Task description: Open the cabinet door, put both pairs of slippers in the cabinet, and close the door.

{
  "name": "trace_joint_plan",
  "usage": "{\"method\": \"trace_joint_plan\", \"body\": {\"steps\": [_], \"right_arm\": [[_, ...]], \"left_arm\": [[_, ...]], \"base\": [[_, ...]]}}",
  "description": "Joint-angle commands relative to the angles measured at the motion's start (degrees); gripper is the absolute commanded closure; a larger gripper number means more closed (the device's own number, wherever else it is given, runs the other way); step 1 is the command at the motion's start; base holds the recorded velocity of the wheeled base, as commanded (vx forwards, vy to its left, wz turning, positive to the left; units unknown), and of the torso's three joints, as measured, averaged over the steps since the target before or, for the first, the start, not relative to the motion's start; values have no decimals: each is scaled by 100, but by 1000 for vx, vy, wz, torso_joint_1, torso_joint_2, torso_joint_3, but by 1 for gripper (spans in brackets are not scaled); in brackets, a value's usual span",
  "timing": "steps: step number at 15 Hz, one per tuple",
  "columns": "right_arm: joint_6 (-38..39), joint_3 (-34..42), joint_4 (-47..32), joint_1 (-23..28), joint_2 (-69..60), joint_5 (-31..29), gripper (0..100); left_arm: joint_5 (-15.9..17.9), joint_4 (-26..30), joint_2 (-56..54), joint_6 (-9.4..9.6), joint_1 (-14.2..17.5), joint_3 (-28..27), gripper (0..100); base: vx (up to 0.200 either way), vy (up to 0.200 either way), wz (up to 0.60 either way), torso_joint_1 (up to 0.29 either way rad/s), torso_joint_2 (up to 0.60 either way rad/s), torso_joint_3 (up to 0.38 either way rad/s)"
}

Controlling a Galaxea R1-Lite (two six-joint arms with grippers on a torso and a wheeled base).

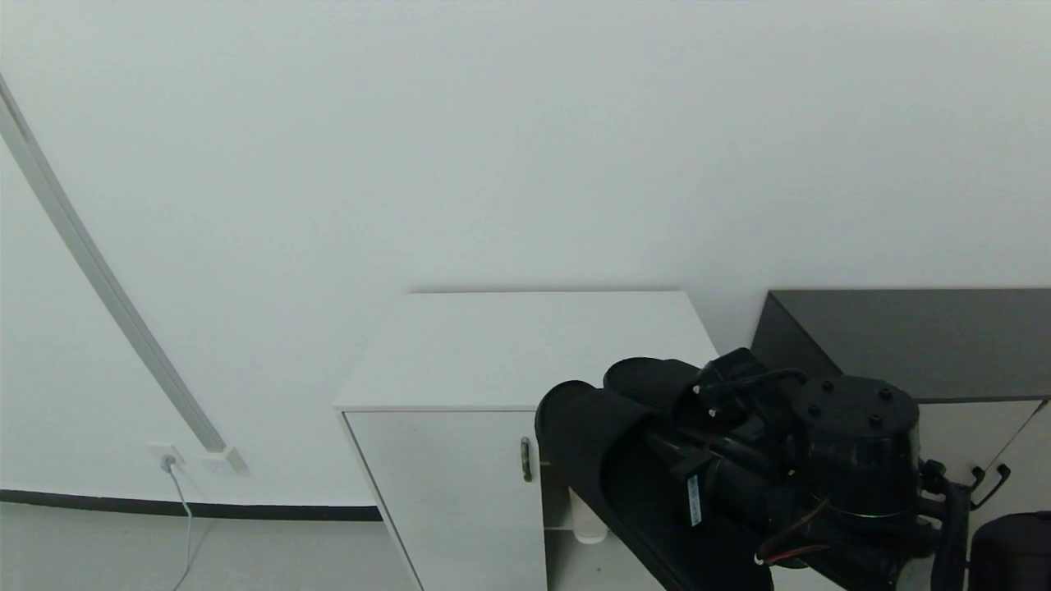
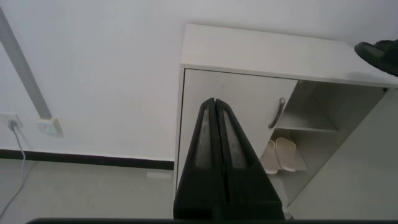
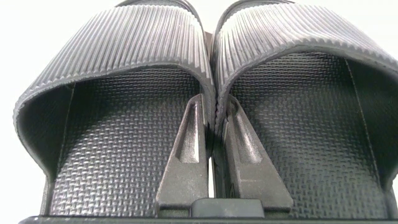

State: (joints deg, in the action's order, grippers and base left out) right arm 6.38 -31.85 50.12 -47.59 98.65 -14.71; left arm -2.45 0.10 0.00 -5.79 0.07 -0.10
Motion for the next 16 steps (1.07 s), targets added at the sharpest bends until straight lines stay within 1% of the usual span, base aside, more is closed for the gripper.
{"method": "trace_joint_plan", "body": {"steps": [1,5,6,16], "right_arm": [[-5,13,-2,13,14,4,100],[-5,21,7,4,41,4,100],[4,21,7,4,41,4,100],[-5,-23,16,13,-12,-5,100]], "left_arm": [[-1,-1,9,-1,1,1,100],[-1,-1,9,-10,1,1,100],[-1,-1,9,-10,1,1,100],[-10,-1,9,25,1,1,100]], "base": [[0,0,0,0,0,0],[0,0,0,0,0,0],[0,0,0,-119,251,139],[0,0,0,-159,359,195]]}}
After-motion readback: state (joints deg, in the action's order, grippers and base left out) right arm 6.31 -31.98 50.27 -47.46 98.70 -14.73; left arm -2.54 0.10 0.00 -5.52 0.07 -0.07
